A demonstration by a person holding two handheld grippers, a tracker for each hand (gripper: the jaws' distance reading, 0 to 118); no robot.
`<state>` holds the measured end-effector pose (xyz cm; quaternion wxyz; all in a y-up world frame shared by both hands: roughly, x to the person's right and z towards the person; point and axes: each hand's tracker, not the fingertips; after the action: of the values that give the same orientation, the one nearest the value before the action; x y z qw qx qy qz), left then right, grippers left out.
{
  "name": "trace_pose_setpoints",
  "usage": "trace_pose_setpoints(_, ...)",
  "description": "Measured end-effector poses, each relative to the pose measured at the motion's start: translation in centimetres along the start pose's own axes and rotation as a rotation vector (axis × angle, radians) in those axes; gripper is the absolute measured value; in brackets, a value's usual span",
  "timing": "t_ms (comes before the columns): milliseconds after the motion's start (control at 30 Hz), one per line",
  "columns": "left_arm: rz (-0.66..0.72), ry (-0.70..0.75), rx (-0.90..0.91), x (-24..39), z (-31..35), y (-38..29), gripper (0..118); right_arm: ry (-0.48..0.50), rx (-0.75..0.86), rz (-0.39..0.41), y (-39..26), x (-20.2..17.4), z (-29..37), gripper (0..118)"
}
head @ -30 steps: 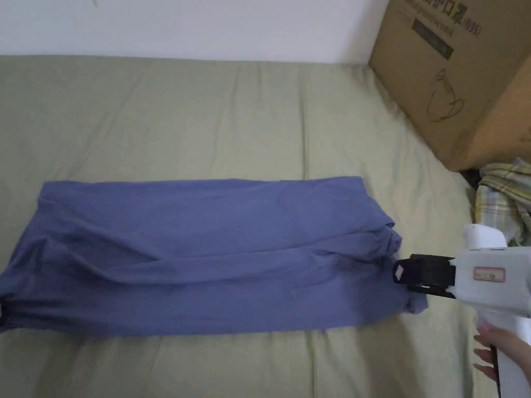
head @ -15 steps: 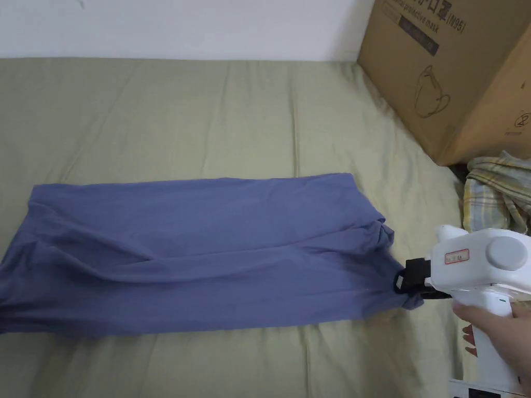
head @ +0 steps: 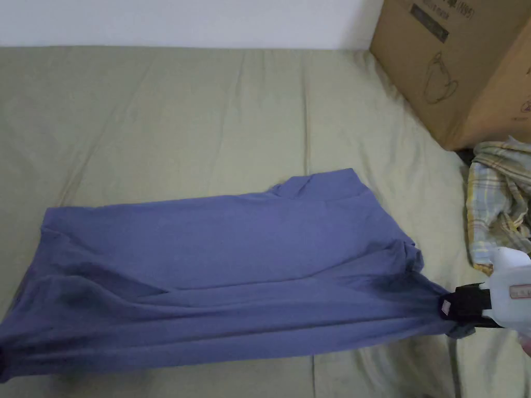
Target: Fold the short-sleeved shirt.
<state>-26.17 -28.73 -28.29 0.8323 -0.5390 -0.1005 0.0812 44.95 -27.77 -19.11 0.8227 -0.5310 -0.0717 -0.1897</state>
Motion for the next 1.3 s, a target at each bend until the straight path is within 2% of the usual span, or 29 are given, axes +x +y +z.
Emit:
trace_pose_setpoints(33,0.037,-0.026,0.003,-0.5,-0.3,-0.6,6,-0.003,0.018,0.001,-0.7,0.0,-0.4,16)
trace_pose_setpoints(67,0.068,-0.028,0.02,-0.8,-0.1,-0.7,16,-0.032,0.019,0.022,-1.0,-0.2,-0.7,33)
trace_pose_setpoints(100,0.069,-0.007,0.035,0.4,0.2,-1.2,30,-0.087,0.011,0.05,-1.2,-0.4,-0.9,55)
trace_pose_setpoints(133,0.062,0.011,0.043,0.3,0.4,-1.3,53,-0.136,0.027,0.076,-1.4,-1.0,-0.9,88)
trace_pose_setpoints(167,0.045,0.027,0.058,0.4,0.8,-1.1,78,-0.165,0.051,0.099,-1.6,-1.3,-0.7,97)
trace_pose_setpoints(200,0.03,0.046,0.07,2.1,1.7,-1.4,107,-0.174,0.083,0.107,-1.6,-1.6,-0.2,97)
trace_pose_setpoints(233,0.018,0.064,0.078,3.4,2.3,-1.4,118,-0.17,0.105,0.115,-1.4,-2.1,0.3,97)
trace_pose_setpoints(267,0.0,0.071,0.106,3.9,3.2,-1.2,114,-0.166,0.109,0.12,-1.1,-2.6,0.7,97)
trace_pose_setpoints(467,-0.063,0.078,0.211,10.3,8.0,0.5,114,-0.158,0.23,0.243,0.6,-8.0,3.5,97)
trace_pose_setpoints(500,-0.073,0.086,0.218,4.9,4.6,1.4,114,-0.162,0.245,0.252,0.8,-9.0,3.7,97)
trace_pose_setpoints(533,-0.083,0.094,0.219,5.1,4.3,1.9,111,-0.165,0.244,0.253,1.1,-10.2,3.9,96)
trace_pose_setpoints(600,-0.133,0.054,0.226,5.4,3.9,2.9,90,-0.108,0.263,0.271,1.8,-12.0,3.8,80)
trace_pose_setpoints(633,-0.146,0.044,0.255,10.2,6.3,2.4,82,-0.078,0.294,0.267,2.0,-12.8,3.8,71)
trace_pose_setpoints(667,-0.157,0.037,0.272,11.2,6.5,2.7,82,-0.053,0.324,0.265,2.4,-13.7,3.6,71)
trace_pose_setpoints(700,-0.165,0.038,0.27,12.1,6.3,3.1,50,-0.056,0.343,0.259,2.8,-14.5,3.3,35)
trace_pose_setpoints(733,-0.175,0.042,0.266,13.0,5.9,3.6,2,-0.065,0.332,0.265,3.3,-15.2,2.8,1)
trace_pose_setpoints(767,-0.184,0.055,0.266,11.6,5.0,5.0,0,-0.061,0.328,0.278,3.8,-15.9,2.6,1)
trace_pose_setpoints(933,-0.18,0.047,0.222,9.9,1.9,11.6,0,-0.017,0.318,0.311,5.8,-17.7,1.5,1)
trace_pose_setpoints(1067,-0.133,0.029,0.15,6.6,-2.8,18.2,3,-0.038,0.293,0.355,6.9,-18.1,0.5,1)
trace_pose_setpoints(1100,-0.132,0.031,0.149,6.0,-3.9,19.4,15,-0.041,0.288,0.356,7.1,-18.0,0.2,1)
trace_pose_setpoints(1167,-0.15,0.061,0.154,5.4,-6.6,20.9,94,-0.044,0.265,0.348,7.5,-17.5,-0.7,1)
trace_pose_setpoints(1200,-0.158,0.105,0.12,5.1,-8.0,21.5,118,-0.044,0.251,0.337,7.6,-17.2,-1.2,1)
trace_pose_setpoints(1233,-0.16,0.124,0.097,4.8,-9.2,21.9,113,-0.043,0.235,0.321,7.7,-16.8,-1.6,1)
trace_pose_setpoints(1300,-0.173,0.123,0.091,6.4,-10.3,20.5,112,-0.039,0.214,0.29,7.8,-16.2,-2.4,1)
